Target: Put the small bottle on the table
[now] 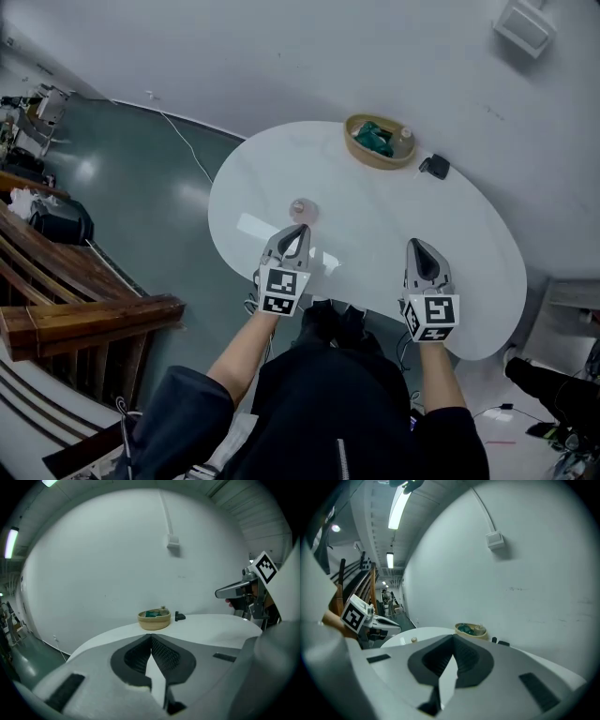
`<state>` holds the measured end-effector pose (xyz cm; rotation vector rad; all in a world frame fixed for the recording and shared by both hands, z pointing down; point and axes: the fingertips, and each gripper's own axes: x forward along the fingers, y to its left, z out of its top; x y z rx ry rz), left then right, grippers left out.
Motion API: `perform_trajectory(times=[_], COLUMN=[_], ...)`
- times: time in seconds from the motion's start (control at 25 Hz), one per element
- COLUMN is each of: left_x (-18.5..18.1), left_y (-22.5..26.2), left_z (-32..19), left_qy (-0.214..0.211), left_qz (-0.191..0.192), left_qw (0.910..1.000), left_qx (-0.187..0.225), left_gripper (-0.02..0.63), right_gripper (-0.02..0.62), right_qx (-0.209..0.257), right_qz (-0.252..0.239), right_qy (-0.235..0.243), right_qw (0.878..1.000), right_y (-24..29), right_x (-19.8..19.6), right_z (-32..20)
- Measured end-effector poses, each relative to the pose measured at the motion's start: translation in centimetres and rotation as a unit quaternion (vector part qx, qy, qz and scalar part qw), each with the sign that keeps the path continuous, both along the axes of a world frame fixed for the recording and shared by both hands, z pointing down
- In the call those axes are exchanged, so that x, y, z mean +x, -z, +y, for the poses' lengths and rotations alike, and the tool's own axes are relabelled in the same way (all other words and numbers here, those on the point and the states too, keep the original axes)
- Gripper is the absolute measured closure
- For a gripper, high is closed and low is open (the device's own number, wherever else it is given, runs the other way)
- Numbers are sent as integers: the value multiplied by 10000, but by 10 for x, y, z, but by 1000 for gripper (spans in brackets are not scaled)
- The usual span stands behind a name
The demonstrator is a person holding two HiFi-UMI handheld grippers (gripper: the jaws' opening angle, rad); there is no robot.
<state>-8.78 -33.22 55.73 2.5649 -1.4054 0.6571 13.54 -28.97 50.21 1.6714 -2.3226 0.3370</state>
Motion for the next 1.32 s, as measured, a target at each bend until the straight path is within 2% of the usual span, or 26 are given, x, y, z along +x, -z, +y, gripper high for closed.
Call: perform_trajectory(times=[0.24,0.64,1.32], left_x=[3,-23,-33], left_y=[31,39,38], left_z=[23,35,28], left_qy=[-58,236,351], left_qz=[193,322,421], left_qw=[9997,9990,9984], left_qx=[164,187,154], left_gripper=[598,598,598], right_gripper=[595,595,595], right_qx=[292,420,399], right_qz=[-76,-120,-133], right_qy=[165,717,842], right_qw=[9994,9965,9956], right_y=[19,27,26], right_x=[-19,-60,-68], right_z=[1,-3,-12])
